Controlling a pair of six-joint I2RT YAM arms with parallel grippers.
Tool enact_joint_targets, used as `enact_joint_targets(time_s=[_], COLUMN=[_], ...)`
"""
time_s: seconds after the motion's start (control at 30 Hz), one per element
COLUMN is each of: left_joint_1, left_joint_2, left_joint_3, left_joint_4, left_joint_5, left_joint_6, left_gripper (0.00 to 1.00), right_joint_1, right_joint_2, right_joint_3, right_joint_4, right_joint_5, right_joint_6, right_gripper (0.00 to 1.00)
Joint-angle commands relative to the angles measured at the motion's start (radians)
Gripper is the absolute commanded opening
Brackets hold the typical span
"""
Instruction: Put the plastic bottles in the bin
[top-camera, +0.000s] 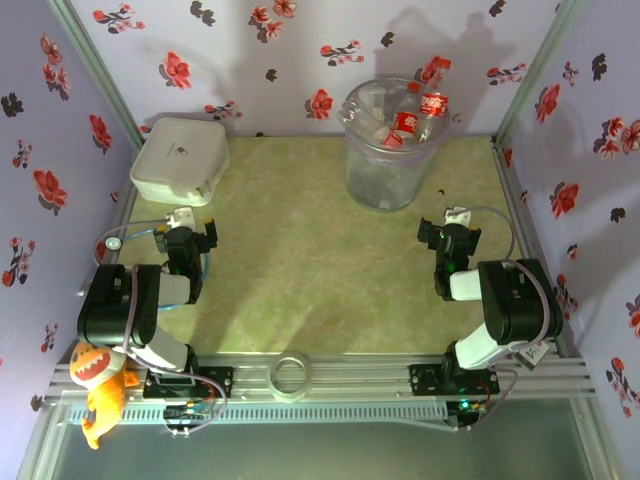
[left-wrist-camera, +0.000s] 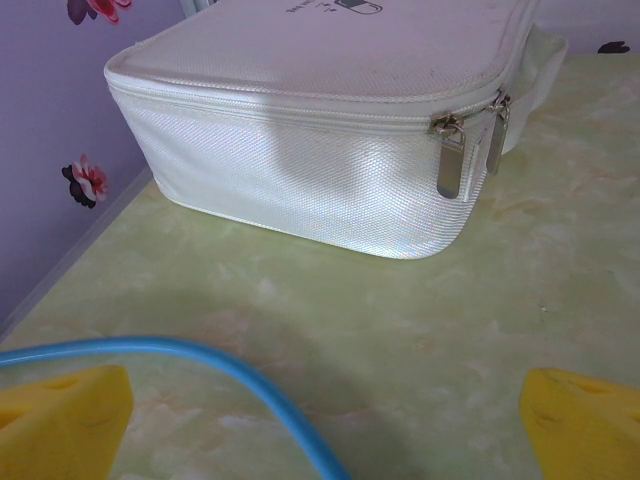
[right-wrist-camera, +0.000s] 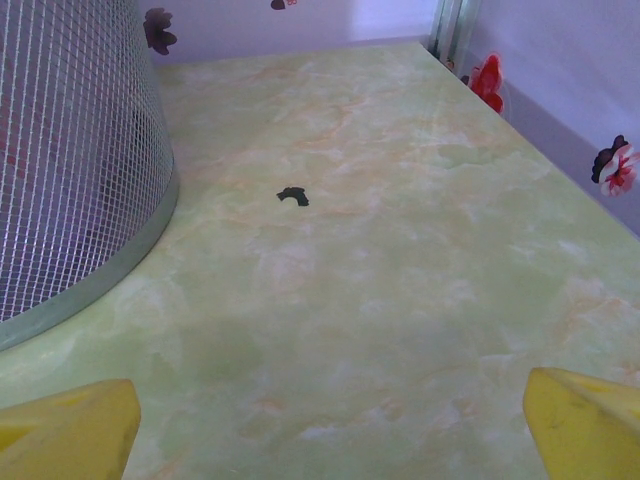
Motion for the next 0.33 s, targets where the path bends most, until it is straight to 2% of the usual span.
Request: enact_joint_targets(time_s=[0.0, 0.3], left_joint_1=[-0.004, -0.003], left_joint_2=[0.004, 0.004], left_joint_3=[0.018, 0.017], left_joint_4=[0.009, 0.013], left_joint_5=[0.004, -0.005], left_joint_6=[0.019, 0.015], left_gripper=[1.0, 1.0], right_joint_1=[-0.006, -0.016], right_joint_2=[0.004, 0.0], right_joint_3=[0.012, 0.015], right_joint_4=[0.013, 0.007], right_joint_5=[0.008, 0.015], right_joint_6=[0.013, 0.027], right_gripper=[0.99, 0.99])
